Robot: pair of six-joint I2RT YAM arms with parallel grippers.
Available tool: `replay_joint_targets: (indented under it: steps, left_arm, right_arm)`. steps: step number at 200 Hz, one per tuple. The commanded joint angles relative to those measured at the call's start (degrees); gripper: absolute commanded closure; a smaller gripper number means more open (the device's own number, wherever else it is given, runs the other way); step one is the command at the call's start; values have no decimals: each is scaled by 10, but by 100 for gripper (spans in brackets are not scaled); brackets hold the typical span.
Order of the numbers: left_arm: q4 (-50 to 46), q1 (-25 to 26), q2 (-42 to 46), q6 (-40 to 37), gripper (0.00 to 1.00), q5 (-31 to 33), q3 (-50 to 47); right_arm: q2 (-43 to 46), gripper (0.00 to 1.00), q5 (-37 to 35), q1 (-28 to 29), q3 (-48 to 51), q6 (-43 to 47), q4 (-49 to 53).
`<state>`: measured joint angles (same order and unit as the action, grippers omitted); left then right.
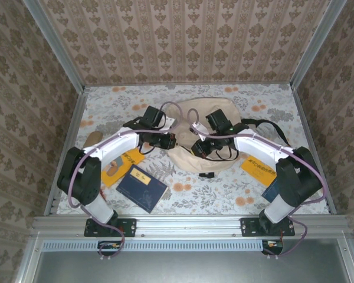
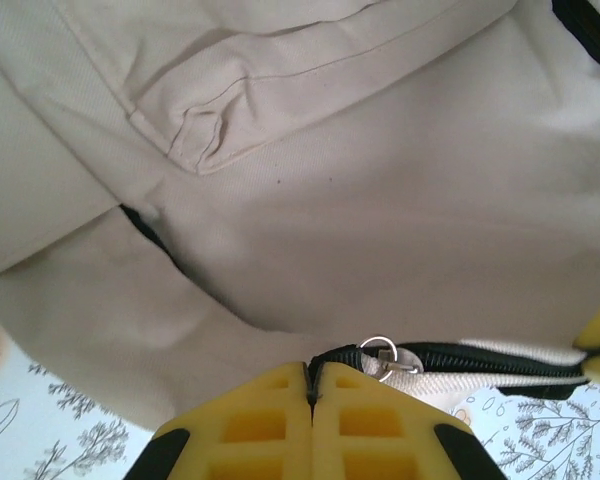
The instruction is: Pack the student bag
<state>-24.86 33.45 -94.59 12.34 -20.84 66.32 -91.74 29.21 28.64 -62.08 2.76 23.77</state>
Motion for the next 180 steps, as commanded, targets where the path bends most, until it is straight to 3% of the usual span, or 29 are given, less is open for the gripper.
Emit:
replay_joint_targets:
  steps: [1, 45, 180]
  left_arm:
    - [12, -13, -20, -4, 100, 55, 31]
    - [-2, -13, -60, 0, 100, 104, 59]
    - [-29, -34, -104, -9, 100, 161, 94]
  right_arm:
    - [36, 100, 26, 0, 49, -23, 26]
    - [73, 100, 24, 2, 83, -23, 40]
    - [145, 100, -31, 2, 86, -46, 28]
